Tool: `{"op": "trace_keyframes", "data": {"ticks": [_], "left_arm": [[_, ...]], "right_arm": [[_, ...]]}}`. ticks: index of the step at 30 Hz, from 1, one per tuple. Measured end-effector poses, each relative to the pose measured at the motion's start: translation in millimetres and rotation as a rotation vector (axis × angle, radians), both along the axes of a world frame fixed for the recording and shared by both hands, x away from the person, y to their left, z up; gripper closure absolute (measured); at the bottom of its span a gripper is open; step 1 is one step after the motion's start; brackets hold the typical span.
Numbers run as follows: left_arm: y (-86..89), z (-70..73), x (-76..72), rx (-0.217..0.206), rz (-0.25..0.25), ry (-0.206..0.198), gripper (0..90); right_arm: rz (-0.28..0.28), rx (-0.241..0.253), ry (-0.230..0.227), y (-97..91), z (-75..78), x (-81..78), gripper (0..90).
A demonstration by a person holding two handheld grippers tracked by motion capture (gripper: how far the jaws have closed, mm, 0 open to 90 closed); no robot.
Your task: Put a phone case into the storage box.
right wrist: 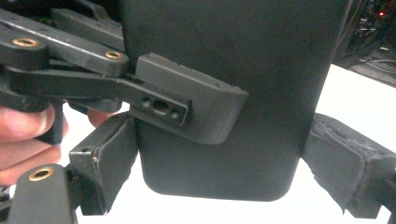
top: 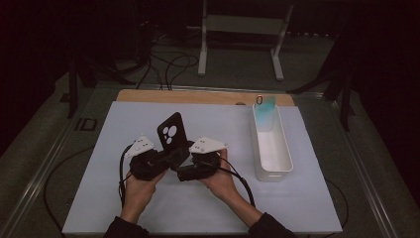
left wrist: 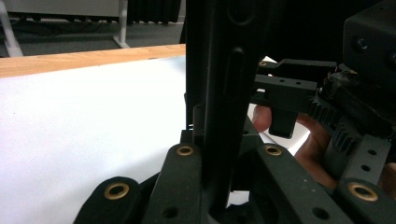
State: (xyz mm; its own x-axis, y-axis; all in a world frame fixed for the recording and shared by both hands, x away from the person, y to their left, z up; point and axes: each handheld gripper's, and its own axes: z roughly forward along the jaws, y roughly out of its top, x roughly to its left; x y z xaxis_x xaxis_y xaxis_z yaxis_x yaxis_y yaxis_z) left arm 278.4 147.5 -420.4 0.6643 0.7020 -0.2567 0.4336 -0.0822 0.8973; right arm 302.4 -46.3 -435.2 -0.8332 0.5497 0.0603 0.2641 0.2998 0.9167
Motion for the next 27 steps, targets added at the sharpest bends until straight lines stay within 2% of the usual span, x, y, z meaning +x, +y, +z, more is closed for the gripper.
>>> {"op": "trace_keyframes", "data": {"ticks": [3, 10, 21, 27], "left_arm": [[1.1, 0.6, -0.2, 0.0, 0.008, -0.005, 85.6], [8.0, 0.5, -2.3, 0.01, 0.028, -0.018, 85.7], [10.2, -3.6, -3.3, 0.019, 0.039, -0.017, 85.6], [8.1, -7.0, -3.0, 0.021, 0.04, -0.015, 85.5]], "right_arm": [[0.016, -0.017, 0.006, -1.8, 0.5, 0.7, 12.9], [0.023, -0.071, 0.057, -10.5, -2.5, 5.3, 9.2], [0.028, -0.02, 0.041, -27.4, 11.5, 6.5, 8.1], [0.024, -0.007, 0.025, -28.9, 20.0, 7.4, 8.1]]}}
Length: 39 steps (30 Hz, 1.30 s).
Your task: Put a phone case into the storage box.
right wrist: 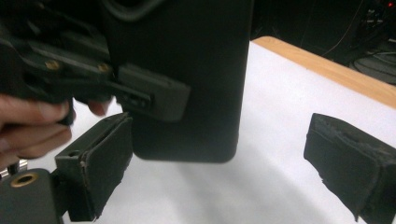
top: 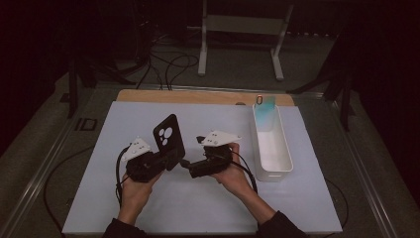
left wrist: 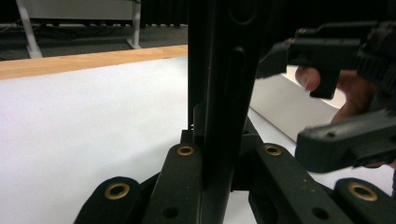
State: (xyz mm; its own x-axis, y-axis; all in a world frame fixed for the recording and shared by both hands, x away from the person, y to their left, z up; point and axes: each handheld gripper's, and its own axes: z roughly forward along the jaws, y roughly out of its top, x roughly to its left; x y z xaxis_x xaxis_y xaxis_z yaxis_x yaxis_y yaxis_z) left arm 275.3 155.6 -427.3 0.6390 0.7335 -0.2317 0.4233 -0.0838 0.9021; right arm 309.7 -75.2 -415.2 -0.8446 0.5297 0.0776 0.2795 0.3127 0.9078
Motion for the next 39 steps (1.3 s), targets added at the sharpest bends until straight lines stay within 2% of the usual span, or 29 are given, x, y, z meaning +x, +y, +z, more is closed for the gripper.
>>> {"op": "trace_keyframes", "data": {"ticks": [5, 15, 30, 39], "left_arm": [[-3.0, -2.3, 0.0, -0.003, -0.001, 0.003, 85.5], [-12.3, -8.5, -1.7, 0.024, -0.014, 0.005, 85.5], [-22.5, -15.2, -4.4, 0.047, -0.034, 0.017, 85.4], [-25.5, -16.7, -5.0, 0.056, -0.029, 0.02, 85.4]], "right_arm": [[-0.005, 0.023, -0.015, 3.0, 9.8, -0.5, 8.1], [-0.012, 0.073, -0.036, 14.3, 24.3, -0.5, 8.3], [-0.031, 0.094, -0.038, 25.5, 29.9, 2.3, 8.7], [-0.062, 0.072, -0.049, 29.3, 28.9, 2.6, 11.0]]}}
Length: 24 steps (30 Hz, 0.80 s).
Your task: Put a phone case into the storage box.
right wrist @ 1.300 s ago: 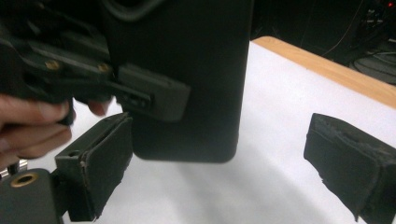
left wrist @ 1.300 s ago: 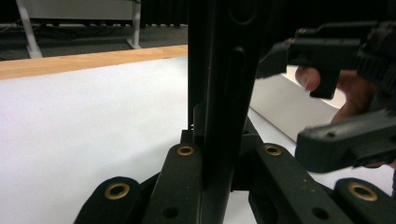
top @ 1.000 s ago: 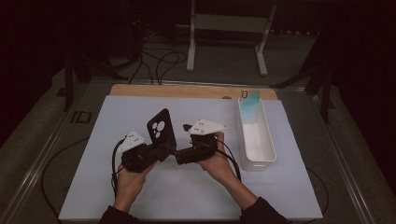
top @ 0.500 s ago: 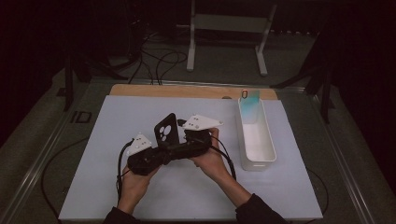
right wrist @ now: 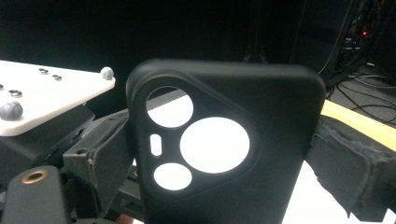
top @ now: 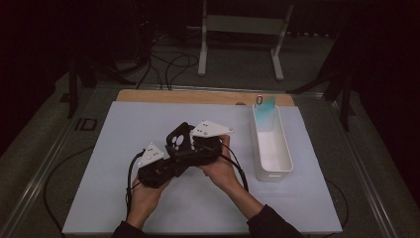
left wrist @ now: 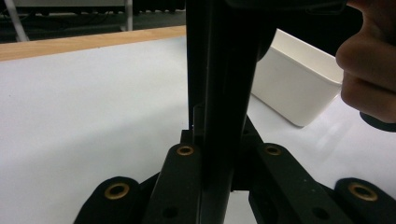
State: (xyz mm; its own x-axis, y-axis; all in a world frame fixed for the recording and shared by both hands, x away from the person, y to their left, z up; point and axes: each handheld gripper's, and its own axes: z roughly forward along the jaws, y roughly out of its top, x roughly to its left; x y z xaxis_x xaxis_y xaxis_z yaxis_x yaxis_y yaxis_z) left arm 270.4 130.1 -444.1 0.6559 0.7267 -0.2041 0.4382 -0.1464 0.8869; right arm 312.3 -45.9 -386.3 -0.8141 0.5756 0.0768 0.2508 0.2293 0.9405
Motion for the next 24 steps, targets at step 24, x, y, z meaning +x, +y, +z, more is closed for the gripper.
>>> {"op": "trace_keyframes", "data": {"ticks": [24], "left_arm": [[0.8, -1.1, -0.4, -0.004, -0.011, 0.0, 80.3]], "right_arm": [[-0.007, -0.005, 0.007, -0.4, -0.9, -0.3, 13.9]]}}
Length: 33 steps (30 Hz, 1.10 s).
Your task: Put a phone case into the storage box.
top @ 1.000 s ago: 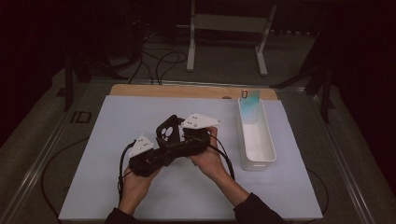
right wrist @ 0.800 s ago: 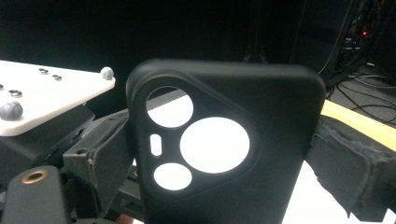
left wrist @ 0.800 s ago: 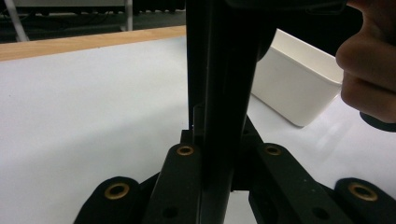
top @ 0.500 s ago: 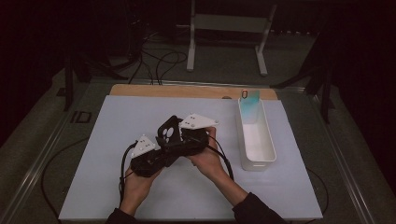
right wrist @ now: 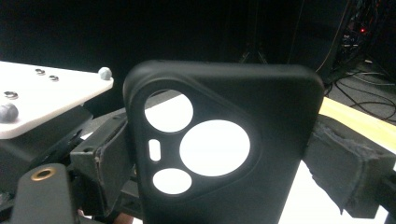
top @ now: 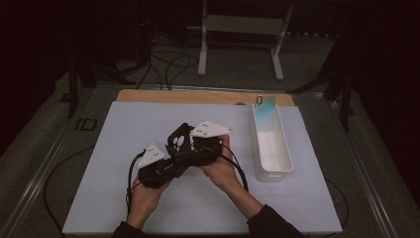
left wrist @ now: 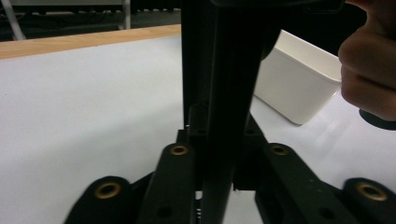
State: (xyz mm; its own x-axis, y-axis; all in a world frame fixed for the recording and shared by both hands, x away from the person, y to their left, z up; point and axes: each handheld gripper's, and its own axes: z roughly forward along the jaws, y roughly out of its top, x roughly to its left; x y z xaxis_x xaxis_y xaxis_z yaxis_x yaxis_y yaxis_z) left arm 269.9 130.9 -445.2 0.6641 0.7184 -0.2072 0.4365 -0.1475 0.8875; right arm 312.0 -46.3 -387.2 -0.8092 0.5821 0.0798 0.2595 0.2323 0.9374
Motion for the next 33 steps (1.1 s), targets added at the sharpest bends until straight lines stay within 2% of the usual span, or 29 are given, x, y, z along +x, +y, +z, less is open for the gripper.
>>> {"op": "trace_keyframes", "data": {"ticks": [5, 9, 12, 15, 18, 24, 28, 33], "left_arm": [[0.8, 0.5, -1.1, 0.006, -0.006, -0.003, 68.7], [2.0, 0.4, -0.6, -0.005, -0.017, 0.004, 53.4], [1.8, -1.1, -0.3, 0.005, -0.017, 0.015, 39.5], [1.8, -2.8, -1.2, 0.02, 0.01, 0.005, 27.4], [2.5, -2.8, -1.4, 0.026, 0.017, 0.004, 19.5], [6.1, -3.3, -3.0, 0.041, 0.043, -0.016, 13.9], [11.5, -3.8, -4.3, 0.041, 0.038, -0.028, 7.2], [19.7, -6.4, -5.0, 0.061, 0.066, -0.035, 1.5]], "right_arm": [[-0.005, 0.009, 0.004, -1.2, 0.7, 0.4, 14.1], [-0.01, 0.011, 0.004, -2.0, 0.8, 0.8, 14.1], [-0.013, 0.011, 0.0, -3.2, 0.0, 1.8, 14.1], [-0.021, 0.011, 0.004, -4.2, -0.7, 2.5, 14.1], [-0.025, 0.009, 0.004, -5.3, -1.0, 2.9, 14.1], [-0.028, 0.01, -0.002, -7.0, -0.4, 3.5, 14.1], [-0.032, 0.007, -0.001, -8.5, -0.8, 4.2, 14.1], [-0.037, 0.005, 0.002, -10.0, -1.1, 5.0, 14.1]]}}
